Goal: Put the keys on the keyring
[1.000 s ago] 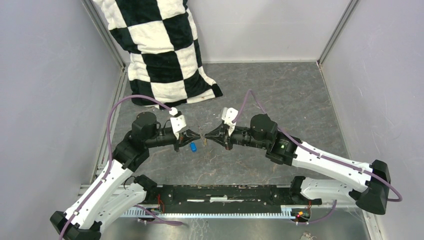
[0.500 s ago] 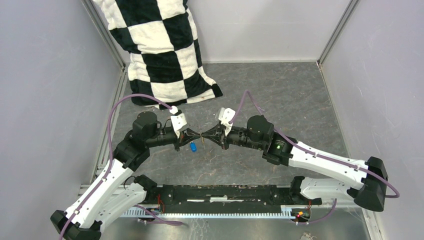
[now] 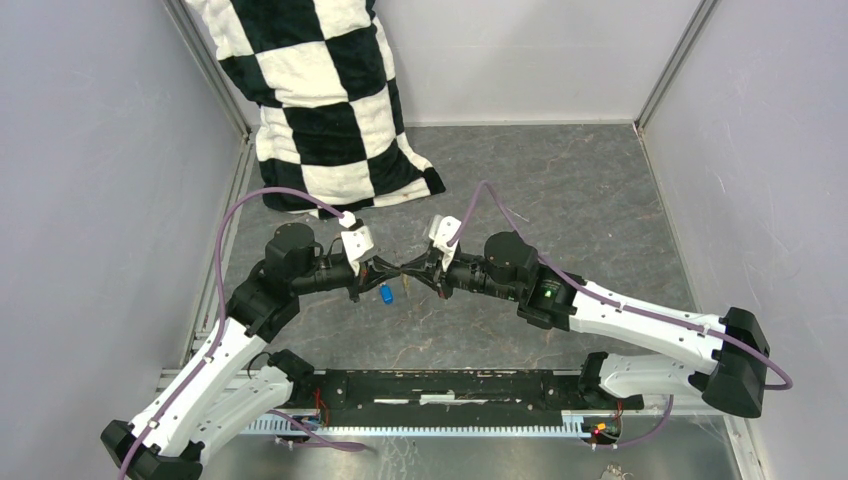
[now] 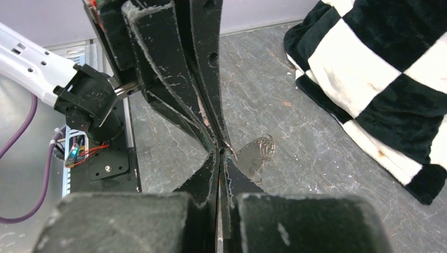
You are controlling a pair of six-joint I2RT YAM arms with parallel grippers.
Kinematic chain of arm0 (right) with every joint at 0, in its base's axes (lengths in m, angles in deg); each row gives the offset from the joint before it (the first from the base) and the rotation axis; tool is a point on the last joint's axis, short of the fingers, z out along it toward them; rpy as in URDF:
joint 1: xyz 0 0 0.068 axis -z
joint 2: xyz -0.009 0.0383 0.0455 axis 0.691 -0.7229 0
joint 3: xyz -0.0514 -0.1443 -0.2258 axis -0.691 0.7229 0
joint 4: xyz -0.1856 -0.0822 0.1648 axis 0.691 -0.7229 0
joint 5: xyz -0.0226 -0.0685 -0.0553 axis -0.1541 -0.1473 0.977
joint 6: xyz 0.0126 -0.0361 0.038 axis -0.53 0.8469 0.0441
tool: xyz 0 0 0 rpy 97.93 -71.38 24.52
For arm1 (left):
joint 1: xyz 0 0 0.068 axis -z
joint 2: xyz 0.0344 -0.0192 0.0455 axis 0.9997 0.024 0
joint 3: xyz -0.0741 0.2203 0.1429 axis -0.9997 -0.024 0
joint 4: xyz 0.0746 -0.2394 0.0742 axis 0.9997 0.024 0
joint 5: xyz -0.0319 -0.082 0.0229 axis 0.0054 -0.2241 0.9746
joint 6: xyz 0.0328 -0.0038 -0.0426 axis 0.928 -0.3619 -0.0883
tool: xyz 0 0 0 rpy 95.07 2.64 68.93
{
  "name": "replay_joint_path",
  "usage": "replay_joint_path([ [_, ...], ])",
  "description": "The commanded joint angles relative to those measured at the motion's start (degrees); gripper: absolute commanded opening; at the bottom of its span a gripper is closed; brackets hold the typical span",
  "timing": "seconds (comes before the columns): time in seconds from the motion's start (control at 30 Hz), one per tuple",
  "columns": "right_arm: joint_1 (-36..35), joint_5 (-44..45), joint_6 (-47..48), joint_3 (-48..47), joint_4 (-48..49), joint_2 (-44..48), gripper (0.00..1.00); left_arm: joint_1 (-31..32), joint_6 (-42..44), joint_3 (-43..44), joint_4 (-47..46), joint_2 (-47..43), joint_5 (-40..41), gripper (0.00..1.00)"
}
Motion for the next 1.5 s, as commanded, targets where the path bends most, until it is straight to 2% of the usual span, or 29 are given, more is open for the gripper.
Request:
replay_joint_path([
  [0.0,-0.4,3.6,-1.8,-0.8,3.6,0.9,0.01,0.3,-1.5,0.8,-3.0,-0.6,0.5,0.02],
  [0.13,-0.4,6.1,-2.4,-0.2,3.8,1.2,0.01,0.3,-1.4,0.7,-3.1,-0.8,0.7,0.02],
  [0.7,-0.4,5.8,-4.5,-0.4,5.0,-0.5,0.01,0.3,-0.3,0.6,-3.0,-1.4,0.1,0.02],
  [1.07,-0.3,8.5,-5.7,-1.1,3.7,-1.3,0.01,0.3,3.8,-0.7,-3.0,-3.0,-1.5,0.02],
  [1.27,-0.3,12.9,-7.4,-0.8,3.3,-0.6,0.01,0.3,8.0,-1.6,-2.3,-4.1,-1.9,0.02],
  [1.47,-0.4,12.6,-8.2,-0.7,3.3,-0.7,0.01,0.3,9.1,-1.8,-2.3,-4.6,-2.3,0.02],
])
